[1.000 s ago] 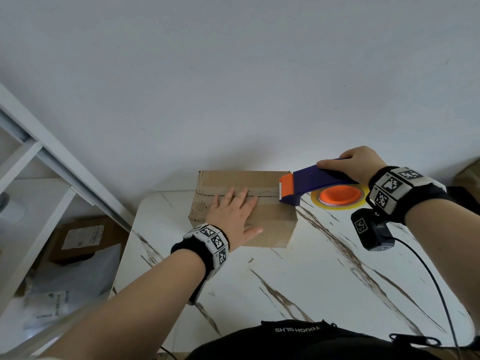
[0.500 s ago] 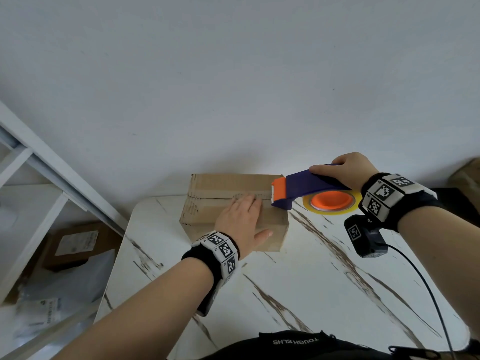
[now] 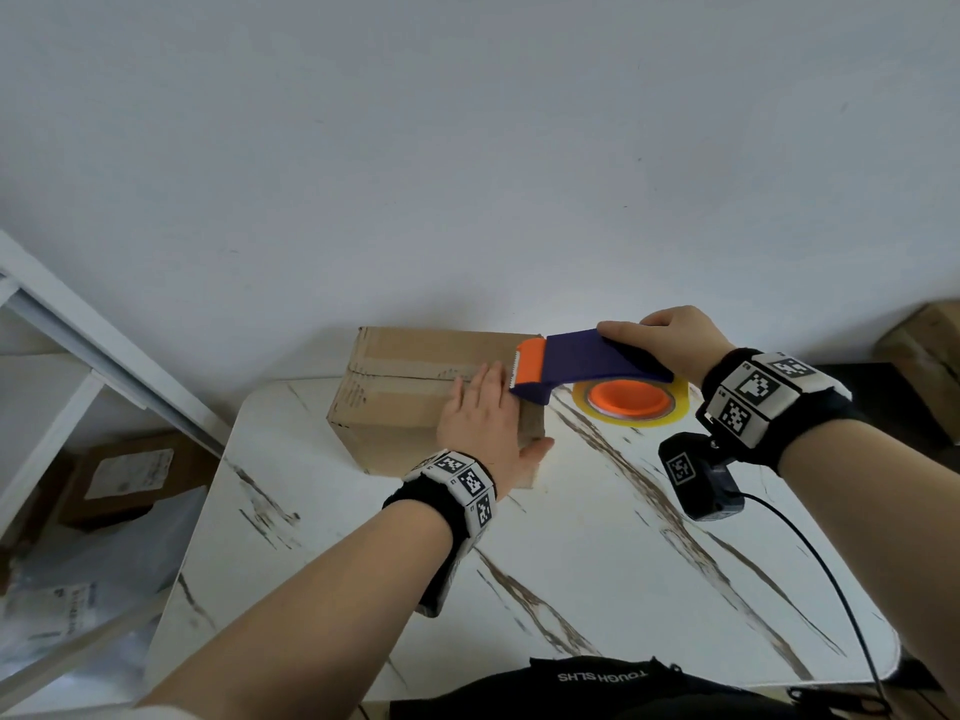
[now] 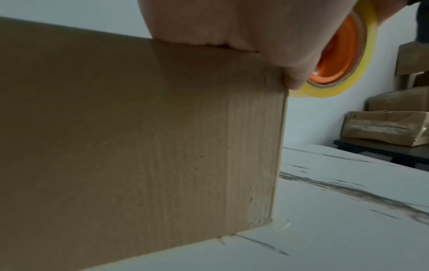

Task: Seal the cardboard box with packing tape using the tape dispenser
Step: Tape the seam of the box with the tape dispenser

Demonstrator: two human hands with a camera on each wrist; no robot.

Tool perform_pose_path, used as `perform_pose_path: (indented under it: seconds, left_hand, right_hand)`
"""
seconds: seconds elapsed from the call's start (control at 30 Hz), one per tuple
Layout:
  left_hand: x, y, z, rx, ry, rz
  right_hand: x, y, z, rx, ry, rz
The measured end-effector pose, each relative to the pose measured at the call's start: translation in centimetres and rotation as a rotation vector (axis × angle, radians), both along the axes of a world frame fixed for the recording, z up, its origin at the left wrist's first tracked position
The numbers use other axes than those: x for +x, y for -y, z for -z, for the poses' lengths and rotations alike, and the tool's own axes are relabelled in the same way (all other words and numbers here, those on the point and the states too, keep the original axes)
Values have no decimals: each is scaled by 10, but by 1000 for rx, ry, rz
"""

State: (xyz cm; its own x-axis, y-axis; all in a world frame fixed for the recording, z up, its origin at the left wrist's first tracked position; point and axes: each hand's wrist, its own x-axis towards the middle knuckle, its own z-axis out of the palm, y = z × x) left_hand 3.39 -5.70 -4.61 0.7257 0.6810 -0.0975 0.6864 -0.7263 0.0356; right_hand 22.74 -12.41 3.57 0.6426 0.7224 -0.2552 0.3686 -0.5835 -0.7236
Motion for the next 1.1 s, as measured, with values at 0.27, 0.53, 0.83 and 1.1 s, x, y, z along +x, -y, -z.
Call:
perform_pose_path:
  seconds: [0.27, 0.53, 0.83, 1.1]
  left_hand:
    - [-13, -12, 5, 16, 39, 30]
    - [-12, -12, 8, 29, 99, 67]
    - [-15, -13, 6, 21, 95, 76]
    - [-13, -6, 1, 14, 79, 71]
  right_hand:
    - [-10, 0, 1, 22, 12, -95]
    - [0, 24, 4, -9, -13, -83]
    - [17, 52, 18, -65, -73, 48]
    - [-3, 45, 16, -86, -13, 0]
